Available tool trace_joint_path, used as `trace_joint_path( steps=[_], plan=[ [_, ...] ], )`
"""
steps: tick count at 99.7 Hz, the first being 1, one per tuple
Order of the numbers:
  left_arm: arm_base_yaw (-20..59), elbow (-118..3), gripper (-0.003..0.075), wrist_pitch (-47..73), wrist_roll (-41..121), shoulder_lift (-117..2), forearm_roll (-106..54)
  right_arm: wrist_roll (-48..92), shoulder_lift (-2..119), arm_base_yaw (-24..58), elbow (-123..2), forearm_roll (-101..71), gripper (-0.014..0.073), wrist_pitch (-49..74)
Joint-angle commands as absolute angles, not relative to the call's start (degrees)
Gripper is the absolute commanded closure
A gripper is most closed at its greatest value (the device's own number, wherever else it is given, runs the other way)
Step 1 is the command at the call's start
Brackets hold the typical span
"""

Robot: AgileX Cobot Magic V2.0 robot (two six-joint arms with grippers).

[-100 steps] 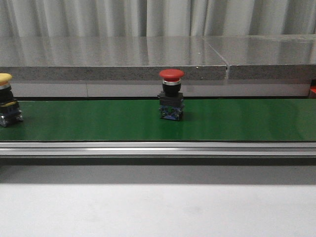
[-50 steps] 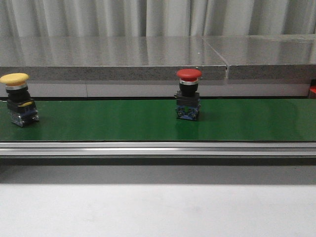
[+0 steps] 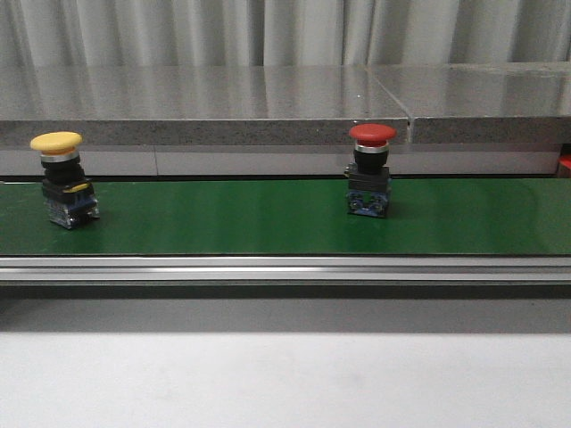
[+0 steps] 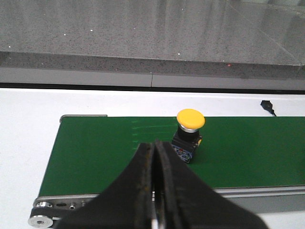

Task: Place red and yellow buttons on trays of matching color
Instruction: 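Lower the right gripper onto the arriving red button and grasp it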

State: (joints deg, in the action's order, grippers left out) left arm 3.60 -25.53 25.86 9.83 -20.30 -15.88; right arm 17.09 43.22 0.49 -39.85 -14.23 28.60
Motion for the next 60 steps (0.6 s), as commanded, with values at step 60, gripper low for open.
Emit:
trace_joint_path(
  steps=[60],
  plan=[
    [4.1,-27.1,0.0739,22.2,9.7,-20.8,-17.0,18.2,63.8,4.6,-53.5,-15.0,-0.0062,34.8]
  ],
)
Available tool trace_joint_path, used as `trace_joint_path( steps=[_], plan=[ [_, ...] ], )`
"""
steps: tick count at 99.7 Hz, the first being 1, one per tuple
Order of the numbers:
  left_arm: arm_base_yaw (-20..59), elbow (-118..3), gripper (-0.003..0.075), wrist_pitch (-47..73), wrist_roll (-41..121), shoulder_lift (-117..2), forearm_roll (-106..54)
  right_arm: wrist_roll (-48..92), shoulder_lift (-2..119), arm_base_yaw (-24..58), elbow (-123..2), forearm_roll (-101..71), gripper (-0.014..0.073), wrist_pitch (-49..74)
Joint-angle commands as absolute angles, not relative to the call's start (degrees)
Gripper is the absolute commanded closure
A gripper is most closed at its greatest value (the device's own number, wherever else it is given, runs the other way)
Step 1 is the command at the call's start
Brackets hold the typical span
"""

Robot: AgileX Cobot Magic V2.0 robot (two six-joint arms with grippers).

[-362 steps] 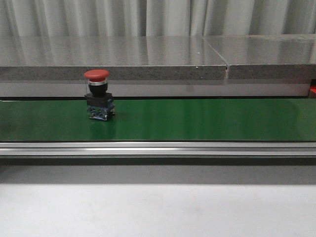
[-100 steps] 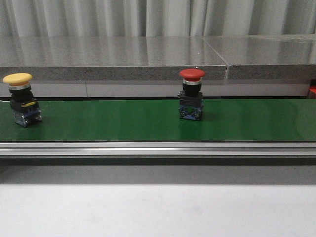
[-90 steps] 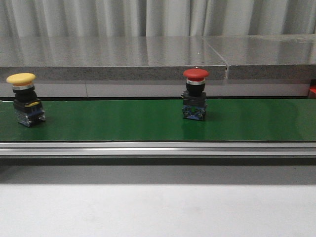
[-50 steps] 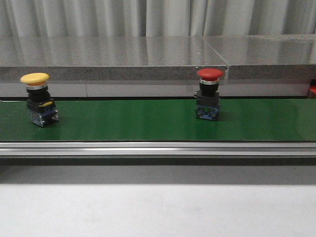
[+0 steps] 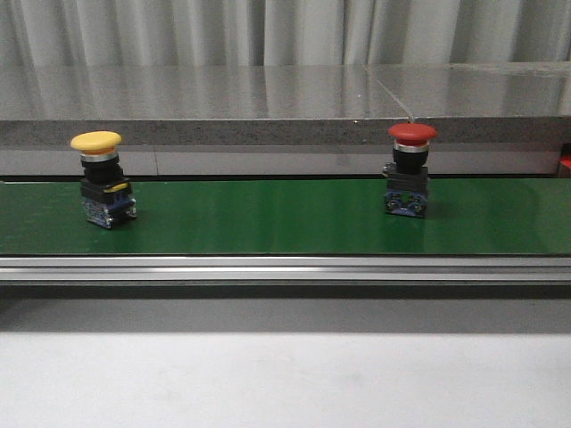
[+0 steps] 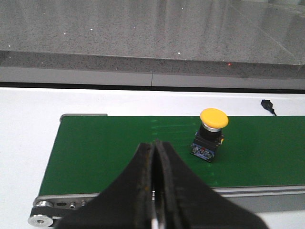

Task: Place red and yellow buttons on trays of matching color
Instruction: 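Lower the right gripper onto the arriving red button and grasp it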

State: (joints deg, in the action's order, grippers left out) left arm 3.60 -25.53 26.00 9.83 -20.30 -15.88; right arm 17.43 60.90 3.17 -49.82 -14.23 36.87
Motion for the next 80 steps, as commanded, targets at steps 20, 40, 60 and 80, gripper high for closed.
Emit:
trace_joint_path(
  steps=[20,40,60,80],
  plan=[
    [4.1,-27.1,0.0739,22.2,9.7,-20.8,-17.0,19.0,74.4,8.0,-57.9,-15.0,-0.0062,34.8],
    [4.1,-27.1,0.0739,22.2,9.7,-20.8,-17.0,19.0,83.5,9.1,-62.3,-15.1,-0.0062,35.1],
    [4.1,-27.1,0.0739,22.2,9.7,-20.8,-17.0,19.2,89.5,9.1,-66.6,-15.1,-0.0062,35.0],
    [4.1,-27.1,0.0739,22.2,9.7,-20.8,-17.0,19.6,93.4,9.1,-69.6,-15.1,-0.003,35.1]
  ],
)
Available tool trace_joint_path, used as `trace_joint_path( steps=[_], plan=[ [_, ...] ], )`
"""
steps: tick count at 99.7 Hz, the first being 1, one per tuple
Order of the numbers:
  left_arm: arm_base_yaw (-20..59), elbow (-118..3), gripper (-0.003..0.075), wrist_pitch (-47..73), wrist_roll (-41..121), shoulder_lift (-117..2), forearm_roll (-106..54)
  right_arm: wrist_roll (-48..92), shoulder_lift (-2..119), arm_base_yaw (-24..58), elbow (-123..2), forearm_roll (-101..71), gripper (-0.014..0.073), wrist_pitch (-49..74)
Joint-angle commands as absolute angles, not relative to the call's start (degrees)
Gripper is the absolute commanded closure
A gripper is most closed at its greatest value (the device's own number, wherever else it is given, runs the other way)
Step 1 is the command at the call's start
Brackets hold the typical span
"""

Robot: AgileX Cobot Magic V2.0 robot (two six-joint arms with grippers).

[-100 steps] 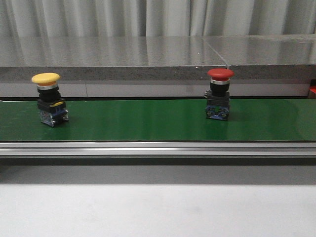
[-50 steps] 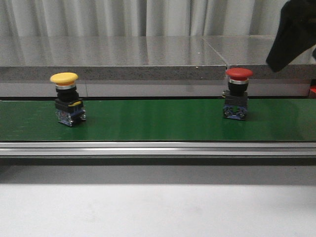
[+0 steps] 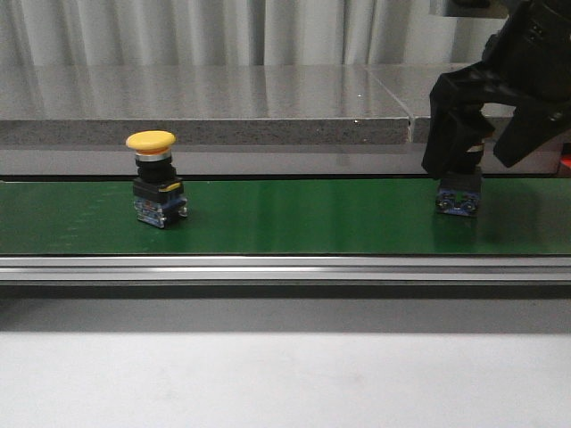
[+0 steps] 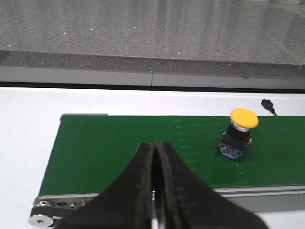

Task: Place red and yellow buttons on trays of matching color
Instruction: 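Lower the right gripper onto the arriving red button and grasp it, then carry the red button into the red tray and release it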

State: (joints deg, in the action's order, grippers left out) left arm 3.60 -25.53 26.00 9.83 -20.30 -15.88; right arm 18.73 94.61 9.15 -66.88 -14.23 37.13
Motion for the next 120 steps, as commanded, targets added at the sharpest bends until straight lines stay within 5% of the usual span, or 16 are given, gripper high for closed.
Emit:
trace_joint_path(
  steps=[1,7,22,29,77,120],
  plan=[
    [4.1,-27.1,0.0739,22.2,9.7,-20.8,-17.0,19.6,93.5,9.1,-69.7,-15.1,-0.0015,35.1],
    [4.1,-27.1,0.0739,22.2,9.7,-20.8,-17.0,19.6,93.8,9.1,-70.1,-15.1,0.0071,35.4],
    [4.1,-27.1,0.0739,22.2,9.7,-20.8,-17.0,19.6,93.6,8.8,-71.3,-15.1,0.044,38.4],
    [4.1,-27.1,0.0739,22.2,9.7,-20.8,-17.0,19.6,93.6,8.2,-73.0,-15.1,0.052,41.1],
    [4.1,-27.1,0.0739,22.2,9.7,-20.8,-17.0,19.5,94.3,-13.6,-92.1,-15.0,0.0524,49.6],
    [4.1,-27.1,0.0739,22.2,9.7,-20.8,-17.0,13.9,101.8,-35.9,-94.0,-16.3,0.0524,45.1]
  ],
)
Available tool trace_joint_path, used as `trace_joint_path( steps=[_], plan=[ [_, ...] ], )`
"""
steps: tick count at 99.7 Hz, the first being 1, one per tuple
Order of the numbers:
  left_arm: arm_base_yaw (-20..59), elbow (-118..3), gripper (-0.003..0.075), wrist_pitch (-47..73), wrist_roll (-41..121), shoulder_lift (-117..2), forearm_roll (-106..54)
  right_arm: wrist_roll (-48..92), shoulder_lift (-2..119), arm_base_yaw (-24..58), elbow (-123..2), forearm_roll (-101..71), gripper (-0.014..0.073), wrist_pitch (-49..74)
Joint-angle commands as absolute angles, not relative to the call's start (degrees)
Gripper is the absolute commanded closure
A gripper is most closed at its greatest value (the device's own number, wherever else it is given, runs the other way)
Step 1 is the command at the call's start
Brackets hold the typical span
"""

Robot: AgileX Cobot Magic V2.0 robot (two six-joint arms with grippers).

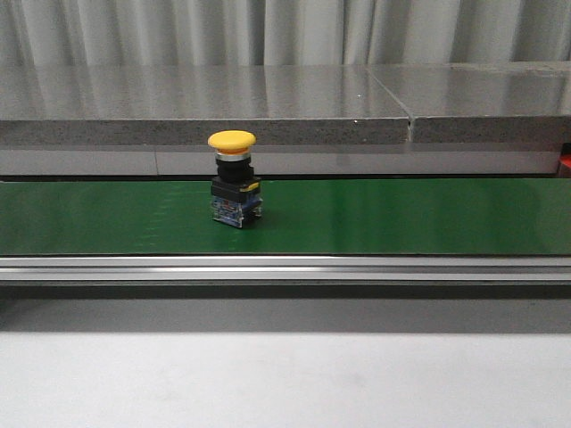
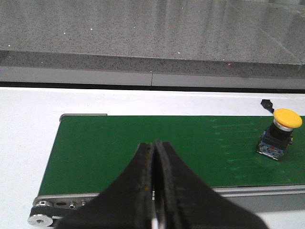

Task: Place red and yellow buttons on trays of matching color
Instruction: 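Carry the red button into the red tray and release it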

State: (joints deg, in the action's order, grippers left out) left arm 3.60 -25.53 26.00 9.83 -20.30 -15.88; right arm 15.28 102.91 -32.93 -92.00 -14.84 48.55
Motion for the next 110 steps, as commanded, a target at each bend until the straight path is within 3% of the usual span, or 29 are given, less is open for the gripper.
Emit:
trace_joint_path(
  steps=[1,67,110],
  plan=[
    [4.1,-27.1,0.0739,22.2,9.7,-20.8,-17.0,13.9,102.0,-36.3,-94.0,-16.4,0.0524,45.0],
    [4.1,-27.1,0.0739,22.2,9.7,-20.8,-17.0,14.0,118.7,-37.6,-102.3,-19.6,0.0524,41.4],
    [4.1,-27.1,0.0739,22.0,9.7,-20.8,-17.0,14.1,122.4,-37.6,-103.0,-19.0,0.0509,39.6]
  ],
)
